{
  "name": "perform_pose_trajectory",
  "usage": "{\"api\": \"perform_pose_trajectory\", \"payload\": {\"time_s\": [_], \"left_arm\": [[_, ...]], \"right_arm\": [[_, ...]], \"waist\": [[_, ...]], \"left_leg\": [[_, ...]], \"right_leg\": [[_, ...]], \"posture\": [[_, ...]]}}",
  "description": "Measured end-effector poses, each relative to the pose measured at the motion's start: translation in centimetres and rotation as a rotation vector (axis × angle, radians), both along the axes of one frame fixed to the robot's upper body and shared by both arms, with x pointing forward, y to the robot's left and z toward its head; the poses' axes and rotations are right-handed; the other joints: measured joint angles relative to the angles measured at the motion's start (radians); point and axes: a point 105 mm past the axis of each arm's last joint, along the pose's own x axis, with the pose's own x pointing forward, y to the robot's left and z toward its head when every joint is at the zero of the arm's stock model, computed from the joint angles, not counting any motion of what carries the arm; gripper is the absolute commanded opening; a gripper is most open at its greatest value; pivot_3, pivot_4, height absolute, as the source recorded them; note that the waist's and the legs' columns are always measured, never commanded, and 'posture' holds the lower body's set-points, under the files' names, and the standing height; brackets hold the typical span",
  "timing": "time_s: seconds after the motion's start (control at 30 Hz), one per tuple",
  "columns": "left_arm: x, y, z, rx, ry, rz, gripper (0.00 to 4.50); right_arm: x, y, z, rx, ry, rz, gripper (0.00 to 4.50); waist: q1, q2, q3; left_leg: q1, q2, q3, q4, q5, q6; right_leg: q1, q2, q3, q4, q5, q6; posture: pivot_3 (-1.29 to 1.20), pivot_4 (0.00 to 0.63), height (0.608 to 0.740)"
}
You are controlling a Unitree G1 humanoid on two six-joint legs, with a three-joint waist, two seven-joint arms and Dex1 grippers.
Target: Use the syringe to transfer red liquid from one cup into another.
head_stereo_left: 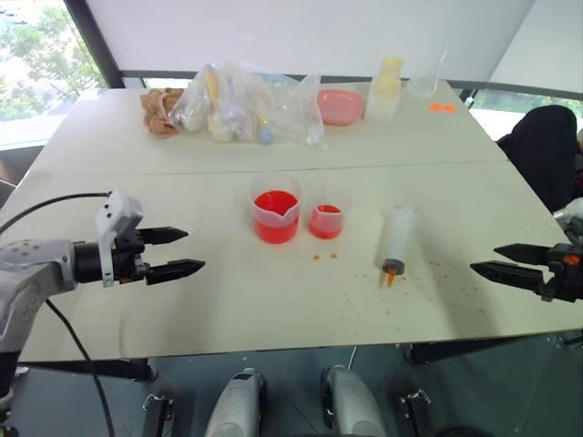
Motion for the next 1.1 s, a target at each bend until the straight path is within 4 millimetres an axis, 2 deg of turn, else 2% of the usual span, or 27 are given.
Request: {"api": "perform_pose_trajectory", "payload": {"time_s": [0.47,0.53,0.67,0.73,0.93,1.03,1.1], "left_arm": [[0.4,-1.8,0.4,-0.062,-0.018,-0.031,4.5],[0.5,-2.0,0.5,-0.068,-0.024,-0.035,4.5],[0.6,-2.4,0.7,-0.07,-0.039,-0.051,4.5],[1.0,-2.7,1.0,-0.045,-0.063,-0.066,4.5],[2.0,-3.6,4.5,-0.023,-0.201,-0.114,4.5],[2.1,-4.0,5.3,-0.014,-0.231,-0.135,4.5],[2.2,-4.3,5.4,-0.014,-0.244,-0.151,4.5]], "right_arm": [[0.5,1.1,0.2,0.001,0.001,0.028,4.48],[0.9,1.6,0.6,0.026,-0.003,0.035,4.48],[2.1,2.4,3.2,0.149,-0.049,0.035,4.48],[2.8,2.2,3.7,0.163,-0.048,0.006,4.48],[5.1,2.8,3.4,0.178,0.136,-0.084,4.48],[6.5,3.3,3.2,0.191,0.226,-0.136,4.48],[7.7,4.1,2.3,0.205,0.297,-0.154,4.48]], "waist": [[0.0,0.0,0.0],[0.0,0.0,0.0],[-0.003,0.0,0.0],[-0.001,-0.001,0.0],[-0.002,-0.001,0.0],[-0.007,-0.001,0.0],[-0.01,-0.001,0.0]], "left_leg": [[0.0,0.0,0.002,0.0,0.0,0.001],[0.0,0.0,0.002,0.0,0.0,0.001],[0.001,0.0,0.003,0.0,0.0,0.001],[0.0,0.0,0.003,0.0,0.0,0.001],[-0.001,0.0,0.004,0.001,0.0,0.001],[-0.001,0.0,0.005,0.001,-0.001,0.001],[-0.001,0.0,0.005,0.001,-0.001,0.002]], "right_leg": [[-0.001,0.0,0.002,0.0,0.0,0.001],[-0.001,0.0,0.002,0.0,0.001,0.001],[-0.001,0.001,0.003,0.0,0.001,0.0],[-0.001,0.001,0.003,0.0,0.001,0.0],[-0.002,0.0,0.004,0.0,0.002,0.0],[-0.003,0.001,0.004,0.0,0.002,0.0],[-0.004,0.001,0.004,0.0,0.002,0.0]], "posture": [[0.0,0.15,0.74],[0.0,0.15,0.74],[0.0,0.15,0.74],[0.0,0.15,0.74],[0.0,0.15,0.74],[0.0,0.15,0.74],[0.0,0.15,0.74]]}}
